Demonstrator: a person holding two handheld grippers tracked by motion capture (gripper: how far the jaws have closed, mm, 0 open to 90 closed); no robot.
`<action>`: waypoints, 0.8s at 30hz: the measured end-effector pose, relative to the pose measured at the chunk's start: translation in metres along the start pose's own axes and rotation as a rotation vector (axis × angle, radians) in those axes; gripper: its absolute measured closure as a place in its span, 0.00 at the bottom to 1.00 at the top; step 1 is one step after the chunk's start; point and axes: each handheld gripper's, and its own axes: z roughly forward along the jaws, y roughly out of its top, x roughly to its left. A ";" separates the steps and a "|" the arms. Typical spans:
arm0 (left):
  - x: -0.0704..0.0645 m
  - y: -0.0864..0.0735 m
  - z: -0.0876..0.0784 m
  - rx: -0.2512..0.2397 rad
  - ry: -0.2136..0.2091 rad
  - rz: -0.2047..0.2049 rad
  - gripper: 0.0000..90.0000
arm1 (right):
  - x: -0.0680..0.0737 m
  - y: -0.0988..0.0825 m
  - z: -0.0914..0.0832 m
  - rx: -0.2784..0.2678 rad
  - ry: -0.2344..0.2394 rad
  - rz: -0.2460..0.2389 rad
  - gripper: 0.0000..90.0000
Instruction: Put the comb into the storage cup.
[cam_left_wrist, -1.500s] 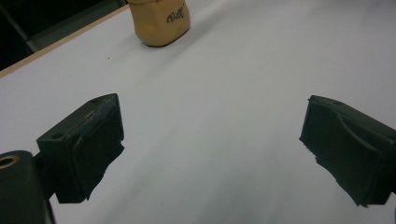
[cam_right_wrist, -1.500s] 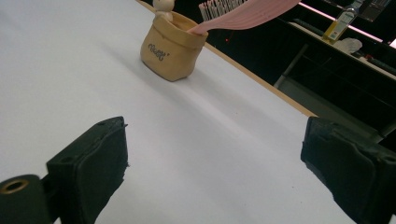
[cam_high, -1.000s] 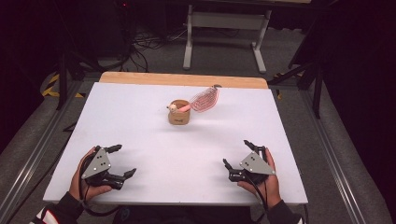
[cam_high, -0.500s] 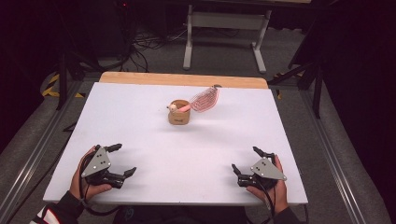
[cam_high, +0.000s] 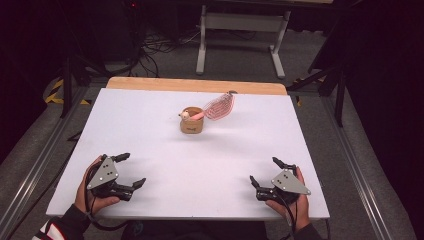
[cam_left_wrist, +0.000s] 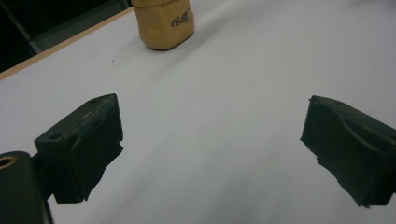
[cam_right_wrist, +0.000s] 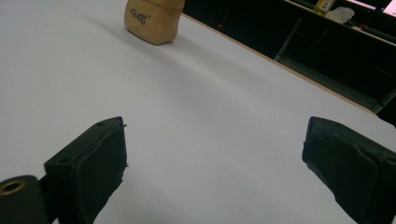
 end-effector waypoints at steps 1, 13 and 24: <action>-0.001 0.001 0.000 -0.003 -0.001 0.001 0.07 | 0.000 0.000 0.000 0.000 0.000 0.000 0.08; -0.002 0.001 -0.001 -0.009 -0.004 0.011 0.07 | 0.000 0.005 -0.007 -0.034 -0.037 0.000 0.08; -0.003 0.001 0.000 -0.009 -0.008 0.008 0.07 | 0.000 0.006 -0.008 -0.048 -0.049 0.001 0.09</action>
